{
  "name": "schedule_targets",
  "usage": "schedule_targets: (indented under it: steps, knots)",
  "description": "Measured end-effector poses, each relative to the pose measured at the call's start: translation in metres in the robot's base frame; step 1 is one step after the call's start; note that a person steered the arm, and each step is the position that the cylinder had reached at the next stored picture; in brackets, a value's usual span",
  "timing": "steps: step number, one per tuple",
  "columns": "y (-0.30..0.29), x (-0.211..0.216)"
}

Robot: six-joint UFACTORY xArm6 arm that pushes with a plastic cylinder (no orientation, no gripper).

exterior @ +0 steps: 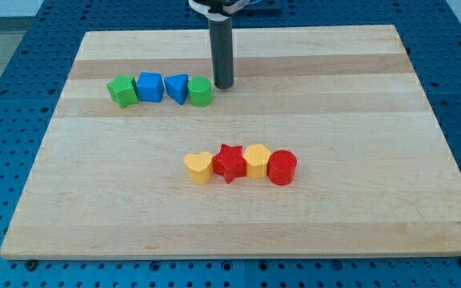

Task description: Separate the green star from the blue cube

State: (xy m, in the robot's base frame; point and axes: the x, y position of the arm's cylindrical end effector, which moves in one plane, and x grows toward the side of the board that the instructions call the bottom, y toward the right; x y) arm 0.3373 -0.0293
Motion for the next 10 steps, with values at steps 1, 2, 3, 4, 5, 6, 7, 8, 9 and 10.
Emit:
schedule_targets:
  steps: [1, 2, 3, 4, 5, 6, 7, 8, 9, 10]
  knots:
    - [0.000, 0.000]
    - [0.035, 0.021]
    - [0.037, 0.054]
    - [-0.030, 0.076]
    - [-0.102, 0.077]
    - [-0.141, 0.043]
    - [-0.160, -0.003]
    - [-0.186, 0.002]
    - [-0.211, 0.032]
    - [-0.254, 0.016]
